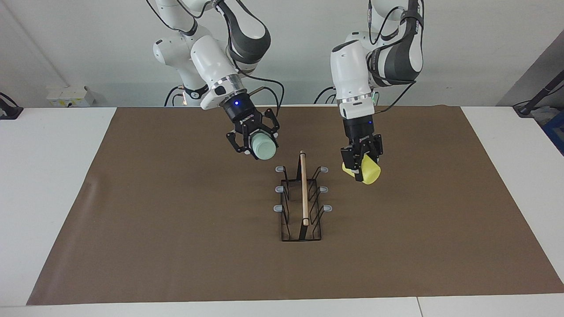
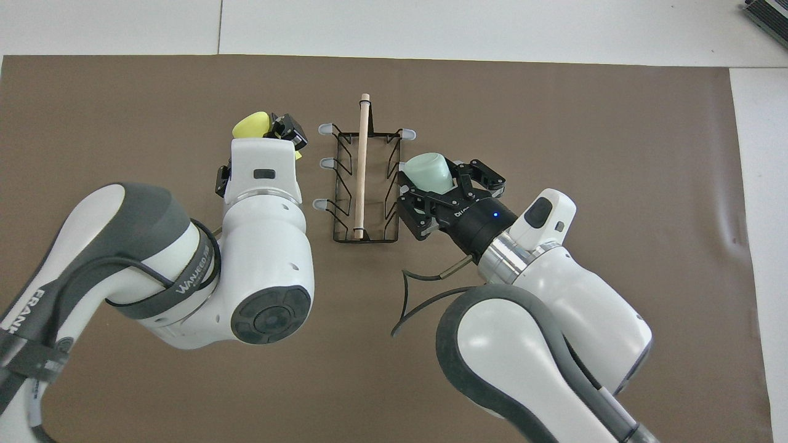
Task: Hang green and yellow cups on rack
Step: 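Carry the yellow cup and green cup toward the rack pegs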
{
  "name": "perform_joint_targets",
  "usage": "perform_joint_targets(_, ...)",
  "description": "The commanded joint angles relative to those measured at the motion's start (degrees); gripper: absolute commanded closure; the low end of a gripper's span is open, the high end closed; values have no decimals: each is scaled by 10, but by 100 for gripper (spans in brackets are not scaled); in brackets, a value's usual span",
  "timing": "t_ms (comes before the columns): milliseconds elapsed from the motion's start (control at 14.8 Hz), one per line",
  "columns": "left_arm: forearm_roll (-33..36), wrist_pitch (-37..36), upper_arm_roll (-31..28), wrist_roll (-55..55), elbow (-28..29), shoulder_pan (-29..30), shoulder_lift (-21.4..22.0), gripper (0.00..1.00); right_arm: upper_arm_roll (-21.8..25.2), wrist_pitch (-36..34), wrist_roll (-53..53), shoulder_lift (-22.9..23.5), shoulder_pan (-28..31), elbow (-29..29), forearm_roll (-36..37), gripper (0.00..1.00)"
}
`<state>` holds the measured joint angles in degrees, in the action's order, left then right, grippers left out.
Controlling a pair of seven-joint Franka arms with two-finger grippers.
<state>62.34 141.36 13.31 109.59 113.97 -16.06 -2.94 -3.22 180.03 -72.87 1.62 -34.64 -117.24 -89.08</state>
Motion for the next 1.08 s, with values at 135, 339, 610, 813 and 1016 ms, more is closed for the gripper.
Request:
perform_joint_targets(135, 127, -52, 32, 131, 45, 1, 21, 100, 1, -54, -268, -16, 14, -18, -204, 100)
perform_joint_targets(339, 186, -95, 59, 207, 61, -1, 20, 100, 1, -170, -540, -17, 88, -32, -415, 100)
perform_joint_targets(610, 231, -140, 84, 268, 85, -2, 10, 100, 1, -211, -578, -16, 97, -38, -451, 100)
perform_joint_targets(813, 255, -172, 96, 307, 84, -6, -1, 100, 1, -229, -656, -15, 96, -38, -543, 100)
perform_joint_targets(1016, 297, -229, 118, 314, 72, -15, -48, 100, 1, -270, -691, -4, 102, -46, -573, 100)
